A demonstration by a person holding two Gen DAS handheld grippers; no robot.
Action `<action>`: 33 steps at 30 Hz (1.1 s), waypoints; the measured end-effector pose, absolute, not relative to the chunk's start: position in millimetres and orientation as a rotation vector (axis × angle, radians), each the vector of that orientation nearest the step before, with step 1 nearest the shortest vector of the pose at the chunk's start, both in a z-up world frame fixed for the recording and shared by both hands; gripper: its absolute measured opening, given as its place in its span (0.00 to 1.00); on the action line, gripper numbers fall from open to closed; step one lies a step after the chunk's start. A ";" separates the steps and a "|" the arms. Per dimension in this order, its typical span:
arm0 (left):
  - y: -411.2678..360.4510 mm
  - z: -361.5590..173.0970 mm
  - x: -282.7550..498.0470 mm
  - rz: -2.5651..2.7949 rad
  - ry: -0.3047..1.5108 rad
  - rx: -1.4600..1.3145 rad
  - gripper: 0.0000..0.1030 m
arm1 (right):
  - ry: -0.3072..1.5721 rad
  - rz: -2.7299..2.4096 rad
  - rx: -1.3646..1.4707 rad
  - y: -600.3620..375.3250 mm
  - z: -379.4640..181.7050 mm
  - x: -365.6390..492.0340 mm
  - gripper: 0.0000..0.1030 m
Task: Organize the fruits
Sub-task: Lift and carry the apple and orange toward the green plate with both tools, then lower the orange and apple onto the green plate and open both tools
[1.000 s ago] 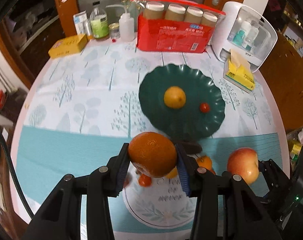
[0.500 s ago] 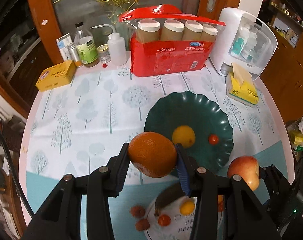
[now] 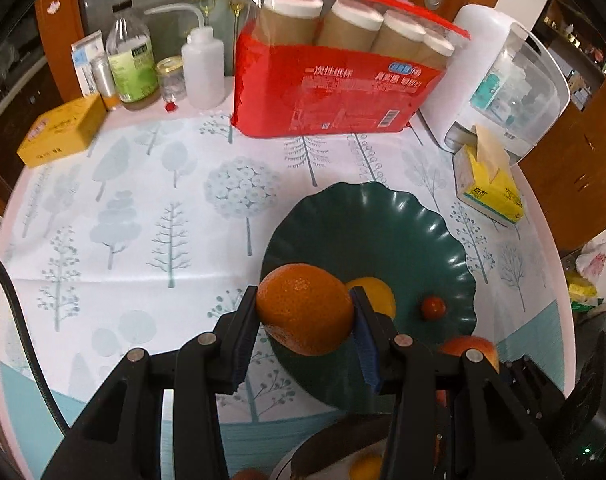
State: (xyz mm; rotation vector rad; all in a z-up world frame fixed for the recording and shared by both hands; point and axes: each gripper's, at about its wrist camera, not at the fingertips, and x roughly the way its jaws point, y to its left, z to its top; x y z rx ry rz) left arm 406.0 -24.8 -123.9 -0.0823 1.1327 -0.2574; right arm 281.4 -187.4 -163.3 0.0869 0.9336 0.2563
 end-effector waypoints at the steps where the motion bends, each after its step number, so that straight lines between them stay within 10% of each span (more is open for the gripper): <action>1: -25.0 -128.4 407.7 -0.260 1.139 -0.088 0.42 | 0.943 0.256 0.097 -187.2 -166.1 281.9 0.64; 19: -27.9 -173.6 424.7 -0.313 1.197 -0.154 0.42 | 1.047 0.218 0.238 -192.5 -198.2 294.7 0.64; 26: -23.3 -162.1 419.2 -0.316 1.175 -0.183 0.65 | 1.060 0.210 0.237 -192.6 -196.8 296.0 0.65; 33: -14.3 -145.4 403.1 -0.297 1.164 -0.191 0.65 | 1.015 0.203 0.251 -196.3 -180.2 286.5 0.69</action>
